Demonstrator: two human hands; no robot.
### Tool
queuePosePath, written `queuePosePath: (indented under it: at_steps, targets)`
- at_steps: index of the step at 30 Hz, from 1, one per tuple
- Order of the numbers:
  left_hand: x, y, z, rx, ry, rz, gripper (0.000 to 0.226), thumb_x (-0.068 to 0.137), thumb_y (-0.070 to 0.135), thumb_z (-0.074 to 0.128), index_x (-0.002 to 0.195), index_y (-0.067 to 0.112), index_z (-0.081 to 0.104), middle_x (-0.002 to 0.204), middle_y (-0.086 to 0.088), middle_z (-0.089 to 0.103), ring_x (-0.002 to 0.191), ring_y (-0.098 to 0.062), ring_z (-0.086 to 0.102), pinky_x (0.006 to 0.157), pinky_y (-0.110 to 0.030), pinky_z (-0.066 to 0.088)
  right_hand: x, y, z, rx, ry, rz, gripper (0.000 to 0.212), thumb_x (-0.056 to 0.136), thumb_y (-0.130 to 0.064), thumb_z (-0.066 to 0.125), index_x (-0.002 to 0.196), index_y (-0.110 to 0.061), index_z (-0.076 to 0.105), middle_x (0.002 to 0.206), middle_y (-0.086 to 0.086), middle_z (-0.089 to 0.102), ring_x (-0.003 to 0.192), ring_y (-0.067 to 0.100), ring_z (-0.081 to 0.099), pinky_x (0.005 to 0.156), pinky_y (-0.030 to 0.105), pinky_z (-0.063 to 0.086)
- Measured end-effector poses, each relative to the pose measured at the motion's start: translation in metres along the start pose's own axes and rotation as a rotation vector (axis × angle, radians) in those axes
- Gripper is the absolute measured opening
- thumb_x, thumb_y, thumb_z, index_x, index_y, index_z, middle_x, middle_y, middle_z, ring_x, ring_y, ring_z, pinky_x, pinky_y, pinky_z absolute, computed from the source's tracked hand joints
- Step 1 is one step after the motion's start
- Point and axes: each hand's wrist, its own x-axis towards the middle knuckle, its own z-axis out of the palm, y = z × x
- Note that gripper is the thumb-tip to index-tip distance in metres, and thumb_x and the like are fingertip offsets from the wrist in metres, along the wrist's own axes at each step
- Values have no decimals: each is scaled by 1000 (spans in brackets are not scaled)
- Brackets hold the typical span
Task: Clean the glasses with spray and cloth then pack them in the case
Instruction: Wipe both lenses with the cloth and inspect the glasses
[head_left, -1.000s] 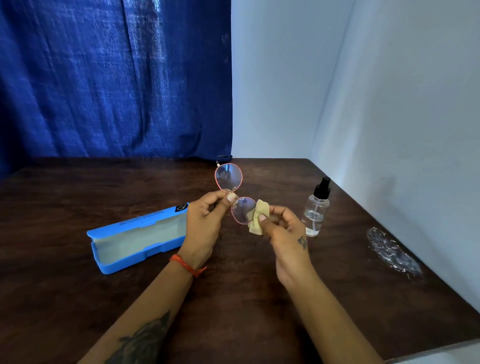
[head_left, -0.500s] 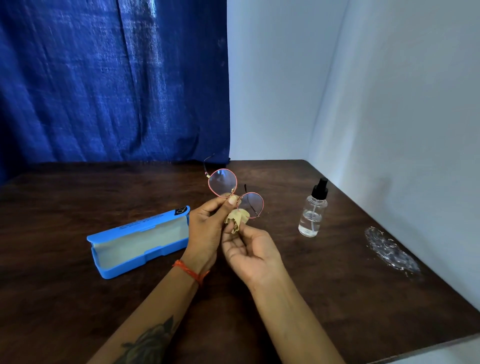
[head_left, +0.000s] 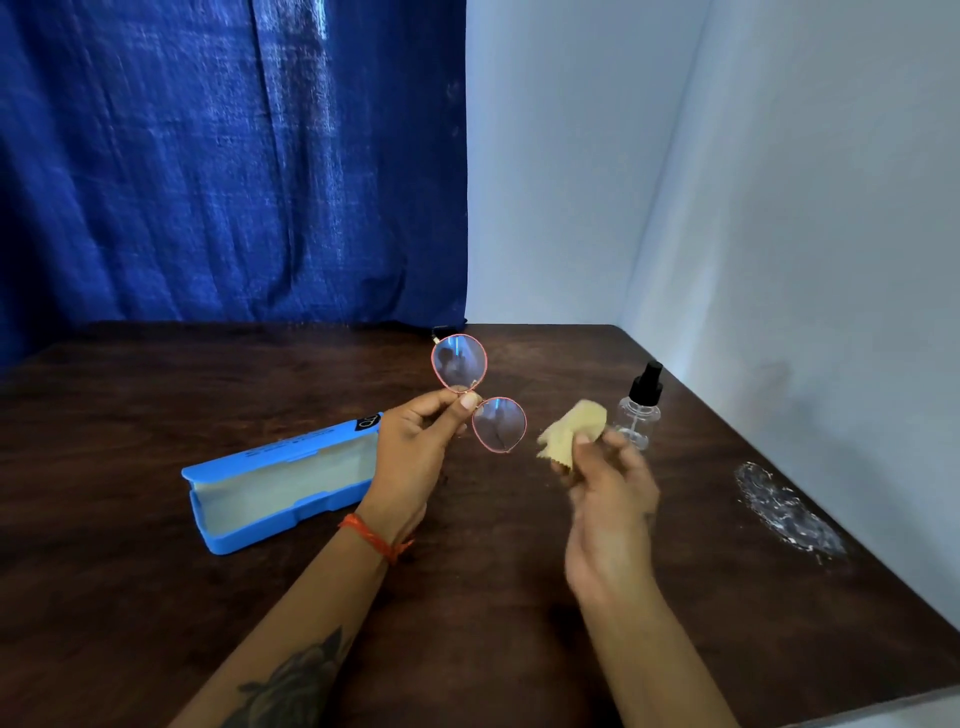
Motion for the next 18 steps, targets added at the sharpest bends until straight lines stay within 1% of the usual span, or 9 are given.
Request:
queuePosePath:
  at_steps: [2,3,4,6,8,11,13,16,18]
  targets:
    - [-1,-1,0,112,-27,79,10,83,7,62,76,9,69,82,2,68,77,5,61,70,-9,45,3,-10,4,-414,-133,-529,20,83,-7,61,91,-25,65,85,-9,66,76,1,60,70,15,47]
    - [-1,-2,-1,175,-37,116,8,82,9,64,78,11,70,82,1,69,77,2,61,72,-12,46,5,-16,8,-603,-256,-769,21,82,-9,60,94,-24,66,88,-10,67,79,1,61,74,14,46]
    - [-1,-4,-1,242,-47,153,7,82,11,64,80,12,71,82,-1,69,78,-3,62,72,-16,48,8,-21,15,-773,-386,-973,23,83,-6,57,98,-19,68,91,-5,68,83,6,61,77,15,46]
    - [-1,-7,-2,354,-72,224,8,82,11,64,84,15,71,81,-3,68,75,-9,61,69,-17,47,12,-32,32,-1042,-557,-1274,29,83,-3,49,102,-10,70,93,8,67,85,19,59,79,21,45]
    - [-2,-5,-2,430,-79,288,12,81,7,63,86,15,70,76,3,64,72,-5,58,65,-10,42,14,-39,51,-1220,-621,-1474,33,80,-6,44,99,-7,70,92,14,64,83,26,57,72,28,47]
    - [-3,-2,-2,507,-79,333,14,81,4,62,77,16,67,69,10,58,67,1,55,60,-6,38,22,-42,72,-1386,-733,-1669,21,70,1,55,84,-1,70,83,18,64,76,31,58,61,33,49]
    - [-3,-2,-2,529,-83,343,16,81,3,62,75,18,65,69,4,61,67,-2,56,59,-8,39,27,-41,78,-1469,-803,-1689,14,61,5,70,74,1,69,77,18,63,72,32,57,57,33,48]
    - [-3,-2,-2,533,-72,346,12,81,1,60,84,8,69,80,-9,68,75,-14,62,64,-13,45,27,-35,77,-1544,-843,-1696,21,50,2,80,67,-1,67,75,16,62,70,29,57,57,31,48]
    - [-3,-2,-2,523,-60,331,11,81,-1,60,82,6,68,80,-11,68,74,-18,62,63,-16,46,27,-31,72,-1557,-869,-1681,28,43,-2,82,67,-3,67,77,14,62,71,27,56,58,30,48]
